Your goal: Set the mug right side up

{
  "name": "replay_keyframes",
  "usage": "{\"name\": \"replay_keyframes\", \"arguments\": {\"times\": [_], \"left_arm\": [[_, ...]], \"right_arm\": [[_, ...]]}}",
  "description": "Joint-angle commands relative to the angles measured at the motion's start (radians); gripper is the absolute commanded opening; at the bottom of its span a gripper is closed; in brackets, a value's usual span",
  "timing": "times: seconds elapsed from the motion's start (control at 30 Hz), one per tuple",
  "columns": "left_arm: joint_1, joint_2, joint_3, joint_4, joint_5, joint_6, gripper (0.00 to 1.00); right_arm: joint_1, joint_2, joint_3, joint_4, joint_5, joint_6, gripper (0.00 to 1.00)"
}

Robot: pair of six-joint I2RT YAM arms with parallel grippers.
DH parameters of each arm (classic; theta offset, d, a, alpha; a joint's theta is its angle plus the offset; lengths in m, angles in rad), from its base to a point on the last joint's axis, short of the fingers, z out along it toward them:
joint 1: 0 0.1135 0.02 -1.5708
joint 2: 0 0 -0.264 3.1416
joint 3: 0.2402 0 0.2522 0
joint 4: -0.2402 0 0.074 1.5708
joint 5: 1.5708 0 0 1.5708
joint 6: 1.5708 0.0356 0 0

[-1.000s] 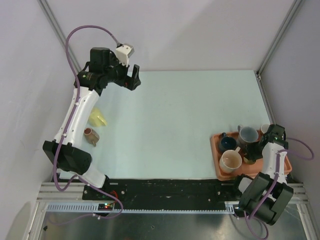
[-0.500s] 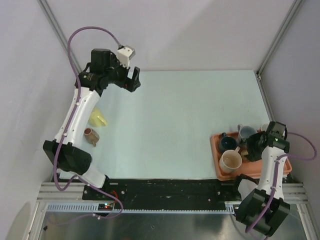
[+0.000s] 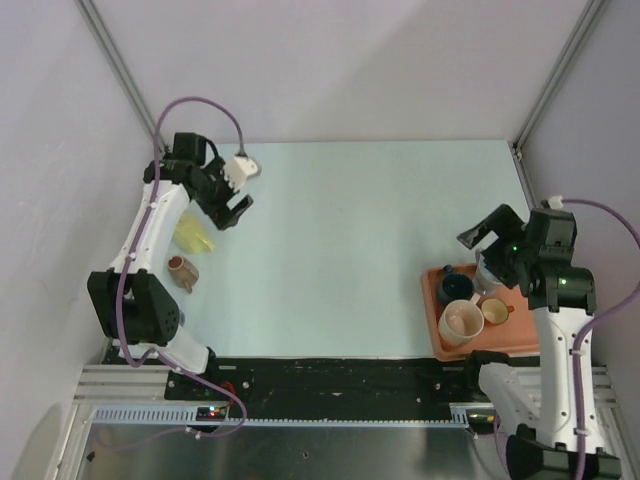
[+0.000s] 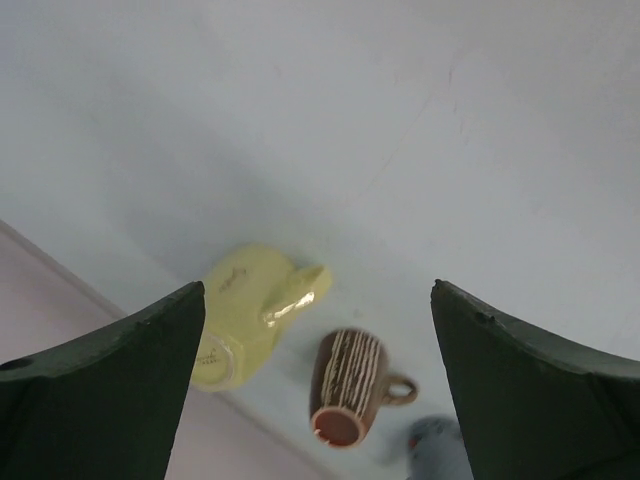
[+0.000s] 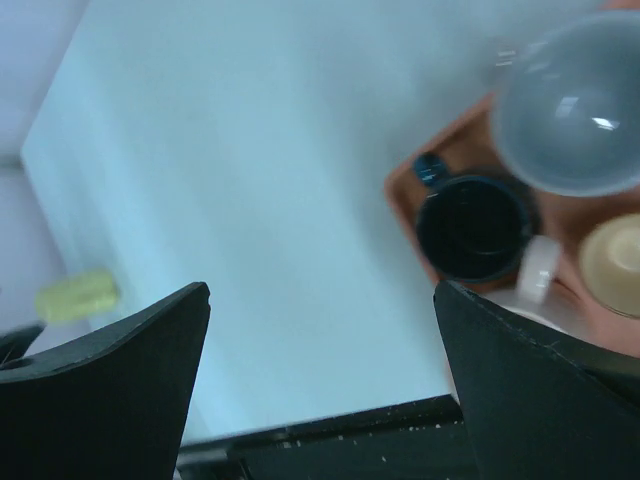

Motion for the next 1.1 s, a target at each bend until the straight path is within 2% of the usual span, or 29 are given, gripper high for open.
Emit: {"name": "replay_keyframes", "arguments": {"times": [0.0,0.07,0.13,0.3,0.43,0.57,0.67,0.73,0.93,1.0,1.03,1.07], "left_arm": [[0.017,-0.032,-0.184,-0.097,-0.121,0.491,0.95],[0.049,-0.065,-0.266,-0.097,-0.074,0.719,0.94],[0.062,-0.061,-0.297,-0.091,-0.045,0.834,0.92],[0.066,0.007,-0.305,-0.050,-0.089,0.937,0.79],[0.067,0.041,-0.349,0.009,-0.222,1.068,0.82],[0.067,0.097,-0.337,0.066,-0.282,1.094,0.85],[0.067,0.143,-0.324,0.097,-0.328,1.094,0.83],[0.067,0.175,-0.309,0.114,-0.357,1.095,0.77],[0.067,0.215,-0.317,0.188,-0.405,1.131,0.48],[0.067,0.215,-0.321,0.199,-0.415,1.146,0.30],[0.067,0.210,-0.324,0.203,-0.413,1.150,0.15],[0.067,0.205,-0.324,0.206,-0.402,1.149,0.08]], "right_arm": [[0.185,0.031,0.045,0.122,-0.069,-0.078,0.99],[0.286,0.048,0.046,0.176,-0.031,-0.106,0.99],[0.363,0.068,0.046,0.210,0.021,-0.133,1.00],[0.449,0.112,0.046,0.267,0.016,-0.187,0.99],[0.459,0.121,0.046,0.279,0.015,-0.201,0.99],[0.460,0.124,0.046,0.280,0.020,-0.203,0.99],[0.460,0.121,0.046,0.280,0.016,-0.195,0.99],[0.460,0.117,0.046,0.284,0.000,-0.190,0.99],[0.461,0.108,0.046,0.297,-0.032,-0.171,0.99],[0.461,0.101,0.046,0.303,-0.040,-0.163,0.99],[0.461,0.099,0.046,0.308,-0.043,-0.160,0.99],[0.461,0.095,0.046,0.311,-0.045,-0.155,0.99]]}}
